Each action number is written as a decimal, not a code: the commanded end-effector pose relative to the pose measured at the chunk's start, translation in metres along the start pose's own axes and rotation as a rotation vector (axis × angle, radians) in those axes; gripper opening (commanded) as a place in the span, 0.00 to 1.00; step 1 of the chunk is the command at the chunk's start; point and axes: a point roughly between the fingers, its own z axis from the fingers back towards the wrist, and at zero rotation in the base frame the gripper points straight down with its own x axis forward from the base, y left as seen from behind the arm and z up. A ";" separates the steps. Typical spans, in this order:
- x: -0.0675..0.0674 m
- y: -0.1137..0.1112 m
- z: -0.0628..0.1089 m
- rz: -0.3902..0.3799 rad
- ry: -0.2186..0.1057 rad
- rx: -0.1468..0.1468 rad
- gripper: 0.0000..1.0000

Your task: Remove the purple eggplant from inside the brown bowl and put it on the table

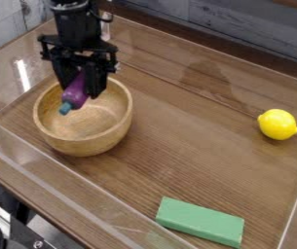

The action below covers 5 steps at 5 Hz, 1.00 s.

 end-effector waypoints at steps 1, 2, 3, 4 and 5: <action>0.001 -0.022 0.019 -0.019 -0.056 -0.012 0.00; -0.005 -0.055 0.016 -0.056 -0.041 -0.041 0.00; -0.006 -0.094 0.004 -0.087 -0.023 -0.058 0.00; -0.015 -0.129 -0.012 -0.114 -0.003 -0.065 0.00; -0.023 -0.151 -0.033 -0.137 0.015 -0.056 0.00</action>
